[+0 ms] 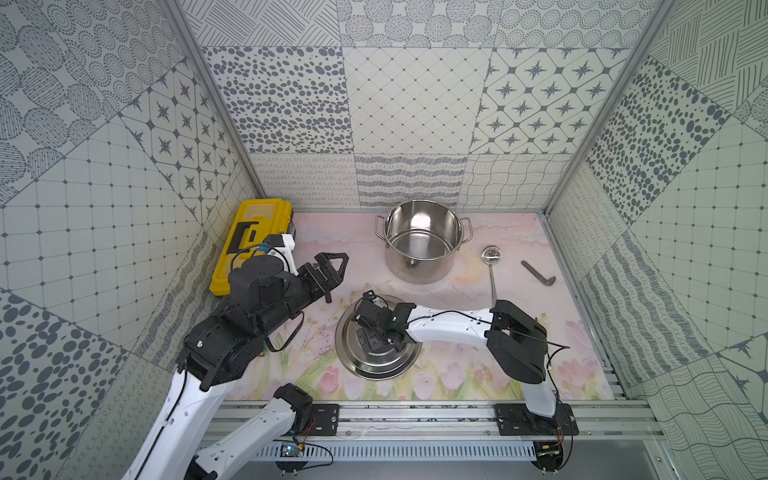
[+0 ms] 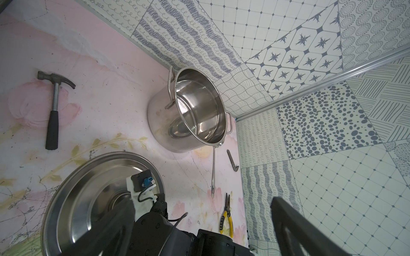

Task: Stir the soup with a spoon
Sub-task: Place the lid at the center of the board.

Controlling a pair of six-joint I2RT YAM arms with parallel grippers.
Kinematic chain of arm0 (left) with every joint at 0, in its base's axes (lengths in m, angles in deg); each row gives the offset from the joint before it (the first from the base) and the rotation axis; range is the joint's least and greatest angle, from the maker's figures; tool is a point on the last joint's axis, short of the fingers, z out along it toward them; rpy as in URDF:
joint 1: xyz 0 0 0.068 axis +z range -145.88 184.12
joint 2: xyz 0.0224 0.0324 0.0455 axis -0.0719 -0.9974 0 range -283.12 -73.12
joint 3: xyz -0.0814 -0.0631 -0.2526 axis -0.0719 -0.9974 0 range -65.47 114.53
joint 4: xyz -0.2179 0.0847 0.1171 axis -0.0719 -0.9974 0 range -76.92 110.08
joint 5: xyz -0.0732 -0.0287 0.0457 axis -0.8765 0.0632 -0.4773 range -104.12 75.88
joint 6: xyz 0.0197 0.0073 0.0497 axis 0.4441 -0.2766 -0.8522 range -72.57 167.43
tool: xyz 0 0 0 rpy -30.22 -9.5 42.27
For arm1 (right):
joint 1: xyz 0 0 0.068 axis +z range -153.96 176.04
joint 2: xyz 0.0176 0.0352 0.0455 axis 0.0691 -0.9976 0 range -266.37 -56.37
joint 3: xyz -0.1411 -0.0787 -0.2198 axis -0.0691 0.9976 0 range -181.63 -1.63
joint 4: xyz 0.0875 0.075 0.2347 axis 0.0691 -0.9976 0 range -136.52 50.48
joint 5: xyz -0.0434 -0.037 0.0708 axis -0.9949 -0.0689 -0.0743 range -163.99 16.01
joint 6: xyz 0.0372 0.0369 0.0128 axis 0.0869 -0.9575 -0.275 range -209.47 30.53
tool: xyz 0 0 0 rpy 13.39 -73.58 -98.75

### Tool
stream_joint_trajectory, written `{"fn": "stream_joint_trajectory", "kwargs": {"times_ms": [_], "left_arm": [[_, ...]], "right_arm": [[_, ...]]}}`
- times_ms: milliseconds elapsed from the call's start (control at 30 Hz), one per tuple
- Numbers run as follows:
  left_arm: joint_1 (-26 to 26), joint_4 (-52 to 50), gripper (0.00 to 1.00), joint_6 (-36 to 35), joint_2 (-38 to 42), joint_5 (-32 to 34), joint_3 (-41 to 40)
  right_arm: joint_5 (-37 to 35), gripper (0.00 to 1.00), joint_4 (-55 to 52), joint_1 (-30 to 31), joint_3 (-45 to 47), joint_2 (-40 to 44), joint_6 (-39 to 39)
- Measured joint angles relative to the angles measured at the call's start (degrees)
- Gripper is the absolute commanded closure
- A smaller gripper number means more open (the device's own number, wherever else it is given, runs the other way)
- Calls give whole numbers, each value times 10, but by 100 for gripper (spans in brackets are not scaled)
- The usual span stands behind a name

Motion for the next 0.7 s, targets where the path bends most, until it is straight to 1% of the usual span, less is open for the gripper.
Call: {"fn": "stream_joint_trajectory", "kwargs": {"times_ms": [133, 233, 400, 533, 567, 633, 700], "left_arm": [[0, 2, 1, 0, -3, 0, -7], [0, 5, 1, -2, -7, 1, -12], [0, 18, 1, -11, -34, -2, -13], [0, 39, 1, -20, -64, -10, -17], [0, 46, 1, -22, -73, -12, -19], [-1, 58, 1, -26, -88, -14, -20], [-7, 75, 1, -32, -108, -15, -19]], "right_arm": [[-1, 3, -5, 5, 18, 41, 9], [-6, 3, -3, 19, 40, 101, 13], [-20, 3, -3, 38, 113, 255, 5], [-55, 6, -26, 34, 158, 379, -19], [-66, 8, -38, 30, 165, 407, -28], [-81, 14, -64, 17, 173, 452, -47], [-85, 22, -94, -25, 179, 492, -72]]}}
